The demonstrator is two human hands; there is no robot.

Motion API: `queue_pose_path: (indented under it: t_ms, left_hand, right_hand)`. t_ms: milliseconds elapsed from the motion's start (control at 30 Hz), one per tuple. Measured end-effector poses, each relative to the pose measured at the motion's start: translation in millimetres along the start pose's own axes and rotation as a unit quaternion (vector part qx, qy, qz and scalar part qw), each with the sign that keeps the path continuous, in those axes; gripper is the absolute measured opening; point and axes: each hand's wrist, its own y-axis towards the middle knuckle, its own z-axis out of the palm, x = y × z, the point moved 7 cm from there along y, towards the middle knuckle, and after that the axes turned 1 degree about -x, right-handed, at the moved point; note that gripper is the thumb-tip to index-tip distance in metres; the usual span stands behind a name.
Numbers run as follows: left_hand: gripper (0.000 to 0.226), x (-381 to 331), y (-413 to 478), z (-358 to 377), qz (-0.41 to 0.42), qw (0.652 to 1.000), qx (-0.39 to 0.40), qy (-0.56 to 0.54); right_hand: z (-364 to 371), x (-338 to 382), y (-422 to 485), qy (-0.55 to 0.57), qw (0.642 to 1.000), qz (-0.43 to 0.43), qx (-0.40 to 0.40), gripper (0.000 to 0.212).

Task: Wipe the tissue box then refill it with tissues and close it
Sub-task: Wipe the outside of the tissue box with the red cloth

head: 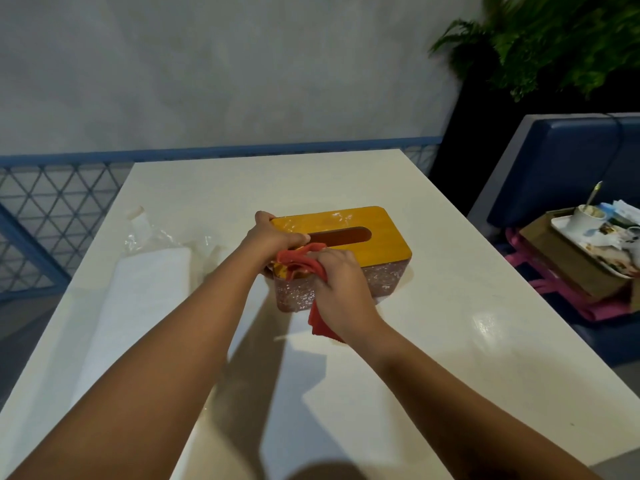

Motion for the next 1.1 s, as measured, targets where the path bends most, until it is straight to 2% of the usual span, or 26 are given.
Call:
queue_pose_path:
  t_ms: [100, 167, 233, 300, 367, 433, 500, 567, 733, 800, 1100]
  left_hand:
    - [0.082, -1, -1, 1, 0.003, 1.0, 0.007, -0.004]
    - [0.077, -2, -2, 1, 0.003, 1.0, 0.016, -0.01]
    - [0.075, -2, -4, 2, -0.001, 1.0, 0.021, -0.016]
    - [0.078, -2, -5, 1, -0.002, 1.0, 0.016, -0.02]
    - [0.08, -2, -5, 0, -0.002, 1.0, 0.01, -0.015]
    - [0.08, -1, -6, 0, -0.004, 1.0, 0.01, -0.01]
    - [0.08, -1, -6, 1, -0.004, 1.0, 0.008, -0.007]
    - [0.08, 0, -5, 1, -0.004, 1.0, 0.007, -0.006]
    - [0.081, 1, -4, 2, 0.0, 1.0, 0.006, 0.002]
    - [0.08, 1, -2, 1, 0.002, 1.0, 0.004, 0.007]
    - [0.082, 3, 2, 1, 0.015, 0.999, -0.004, 0.031]
  right_hand:
    - [-4, -5, 3, 0.113, 0.99, 0.078, 0.039, 0.023]
    - [-15, -16, 6, 0.25, 0.95, 0.184, 0.043, 0.02]
    - [-25, -25, 5, 0.365, 0.89, 0.268, 0.051, 0.021]
    - [-35, -31, 7, 0.428, 0.846, 0.31, 0.062, 0.014]
    - [-50, -36, 13, 0.453, 0.826, 0.335, 0.031, 0.013]
    - [-69, -46, 25, 0.441, 0.832, 0.334, -0.046, 0.017]
    - [-87, -57, 39, 0.383, 0.862, 0.312, -0.111, 0.018]
    - [-93, -67, 52, 0.295, 0.897, 0.298, -0.138, 0.016]
    - [-76, -75, 73, 0.076, 0.957, 0.252, -0.12, 0.024]
    - [-66, -74, 78, 0.01, 0.967, 0.231, -0.11, 0.026]
    - [-46, -70, 93, -0.054, 0.97, 0.227, -0.065, 0.029]
